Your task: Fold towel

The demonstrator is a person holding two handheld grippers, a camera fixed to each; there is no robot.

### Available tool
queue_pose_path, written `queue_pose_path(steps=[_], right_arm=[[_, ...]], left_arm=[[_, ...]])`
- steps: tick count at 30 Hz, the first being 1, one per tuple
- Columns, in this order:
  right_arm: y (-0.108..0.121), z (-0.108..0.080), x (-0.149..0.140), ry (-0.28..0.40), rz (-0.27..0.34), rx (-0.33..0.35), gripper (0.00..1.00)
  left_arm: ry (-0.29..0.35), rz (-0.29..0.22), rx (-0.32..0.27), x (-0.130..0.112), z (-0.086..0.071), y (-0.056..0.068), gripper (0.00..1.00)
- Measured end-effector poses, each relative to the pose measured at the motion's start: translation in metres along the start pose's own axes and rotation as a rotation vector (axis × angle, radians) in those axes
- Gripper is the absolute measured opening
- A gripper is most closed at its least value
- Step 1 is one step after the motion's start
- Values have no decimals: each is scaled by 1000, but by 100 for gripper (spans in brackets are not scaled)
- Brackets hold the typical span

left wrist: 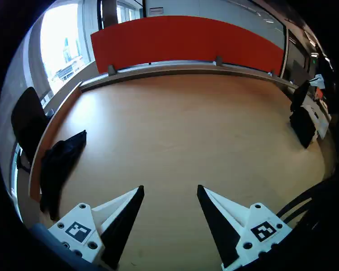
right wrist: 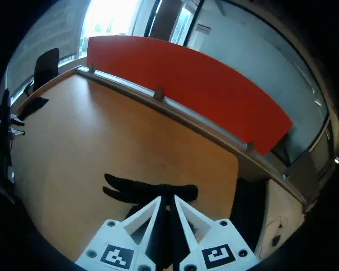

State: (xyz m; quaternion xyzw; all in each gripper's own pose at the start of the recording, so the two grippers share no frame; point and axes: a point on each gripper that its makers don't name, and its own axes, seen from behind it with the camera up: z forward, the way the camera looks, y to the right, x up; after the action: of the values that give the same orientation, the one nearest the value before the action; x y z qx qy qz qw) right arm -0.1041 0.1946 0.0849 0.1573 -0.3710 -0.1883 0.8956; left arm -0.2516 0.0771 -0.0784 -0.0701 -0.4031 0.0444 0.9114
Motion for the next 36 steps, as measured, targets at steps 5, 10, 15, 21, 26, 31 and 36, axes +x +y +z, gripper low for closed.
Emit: queue_pose_path(steps=[5,10,15,21,26,31,36], right_arm=[[3,-12,-33,-38,23,-14,5],[4,-21,-73,-91,53,-29,5],[5,-25,-107,-145,74,-41,5],[3,-23,-128,-171,106,-48,5],[3,-23,-141,-190,124,-53,5],[3,-21,-159,-222,144,-59,5],[1,-17,-178,-253,177,-60,5]], left_arm=[[1,8,-4,0,-1,3,86],[-1,12,-9,-2,-1,4,86],[-3,22,-13,-3,-1,5,87],[-3,31,-14,-2,-2,3,86],[-1,32,-11,-2,-4,0,87],[-2,32,-5,-3,-5,-4,87],[-4,33,0,-5,-6,-6,87]])
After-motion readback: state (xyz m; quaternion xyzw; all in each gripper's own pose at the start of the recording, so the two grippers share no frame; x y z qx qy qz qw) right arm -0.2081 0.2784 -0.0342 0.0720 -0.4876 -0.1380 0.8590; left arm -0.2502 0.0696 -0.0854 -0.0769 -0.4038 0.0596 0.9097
